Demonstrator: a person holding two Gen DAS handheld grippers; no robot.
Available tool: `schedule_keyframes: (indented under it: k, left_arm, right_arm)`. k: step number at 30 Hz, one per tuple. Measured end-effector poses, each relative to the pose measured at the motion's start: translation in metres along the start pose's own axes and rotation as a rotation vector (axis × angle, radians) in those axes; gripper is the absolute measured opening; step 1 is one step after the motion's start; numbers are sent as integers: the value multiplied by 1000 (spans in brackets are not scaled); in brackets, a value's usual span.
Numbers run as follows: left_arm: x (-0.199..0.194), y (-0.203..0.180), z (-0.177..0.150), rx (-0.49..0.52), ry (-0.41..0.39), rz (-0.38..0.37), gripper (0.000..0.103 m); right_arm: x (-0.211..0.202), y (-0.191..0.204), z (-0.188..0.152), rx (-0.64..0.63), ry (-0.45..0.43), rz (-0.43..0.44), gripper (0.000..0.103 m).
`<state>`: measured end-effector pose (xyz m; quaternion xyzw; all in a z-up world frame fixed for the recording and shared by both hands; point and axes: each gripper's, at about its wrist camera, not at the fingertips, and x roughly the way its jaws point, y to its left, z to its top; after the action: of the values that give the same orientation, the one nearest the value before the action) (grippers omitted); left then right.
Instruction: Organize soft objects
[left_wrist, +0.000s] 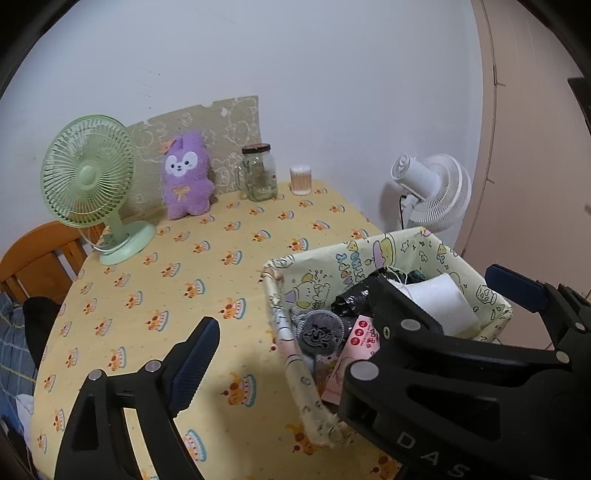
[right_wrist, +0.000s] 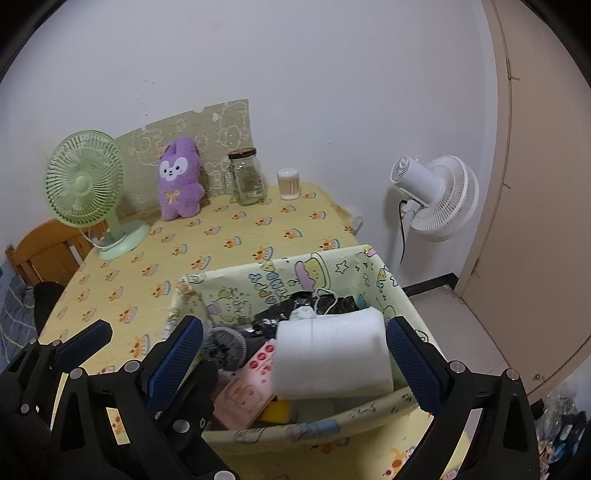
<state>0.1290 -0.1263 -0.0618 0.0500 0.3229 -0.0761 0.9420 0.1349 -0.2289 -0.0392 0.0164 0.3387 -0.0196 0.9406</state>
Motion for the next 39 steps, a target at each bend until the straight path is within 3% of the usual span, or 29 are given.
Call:
schedule_keyframes:
  k: [27, 39]
  left_arm:
    - [-117, 63, -5, -65, -197, 113, 103]
    - [-148, 94, -26, -115, -233, 165, 103]
  right_arm:
    - [-112, 60, 5, -66, -186, 67, 101]
    - [-145, 82, -10, -76, -246, 79, 101]
